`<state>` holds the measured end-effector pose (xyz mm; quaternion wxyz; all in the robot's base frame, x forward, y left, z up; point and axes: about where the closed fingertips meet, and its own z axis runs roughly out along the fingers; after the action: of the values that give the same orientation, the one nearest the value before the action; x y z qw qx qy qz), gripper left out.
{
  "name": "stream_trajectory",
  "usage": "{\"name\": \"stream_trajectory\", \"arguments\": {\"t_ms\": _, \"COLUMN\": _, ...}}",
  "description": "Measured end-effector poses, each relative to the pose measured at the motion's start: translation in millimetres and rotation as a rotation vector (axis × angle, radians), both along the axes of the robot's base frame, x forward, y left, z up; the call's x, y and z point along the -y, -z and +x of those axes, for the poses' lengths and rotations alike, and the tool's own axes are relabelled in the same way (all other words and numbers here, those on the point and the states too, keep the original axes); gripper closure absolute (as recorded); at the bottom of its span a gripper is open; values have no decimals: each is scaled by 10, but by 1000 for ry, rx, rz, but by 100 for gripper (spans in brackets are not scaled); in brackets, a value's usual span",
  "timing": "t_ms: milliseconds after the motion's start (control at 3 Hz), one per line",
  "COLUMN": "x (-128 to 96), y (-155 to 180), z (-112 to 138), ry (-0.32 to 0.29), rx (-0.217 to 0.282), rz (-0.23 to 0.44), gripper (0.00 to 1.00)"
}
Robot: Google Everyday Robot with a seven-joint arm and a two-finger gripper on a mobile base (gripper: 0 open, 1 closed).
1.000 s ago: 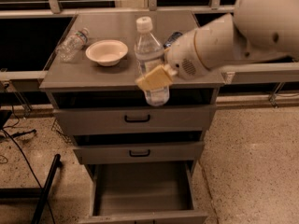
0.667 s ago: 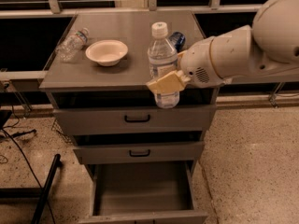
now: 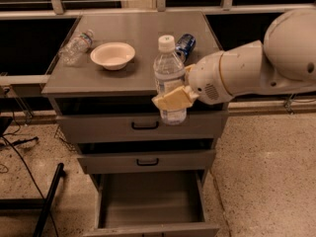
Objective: Place blue plastic bottle into bottom drawer
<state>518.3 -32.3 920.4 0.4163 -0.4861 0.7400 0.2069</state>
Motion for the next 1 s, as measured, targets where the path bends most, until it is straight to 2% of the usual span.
{"name": "stream_trajectory", "arguments": {"t_ms": 333, "x": -79, "y": 354, "z": -257, "ry": -30, "rx": -38, "rz": 56, "gripper": 100}}
{"name": "stream_trajectory", "arguments": {"t_ms": 667, "x": -101, "y": 729, "z": -530, "ry": -55, "rx": -53, "rz": 124, "gripper": 100}}
{"name": "stream_trajectory", "arguments": {"t_ms": 1000, "x": -113, "y": 1100, "z": -701, "ry": -71, "rx": -39, "rz": 211, "gripper": 100}}
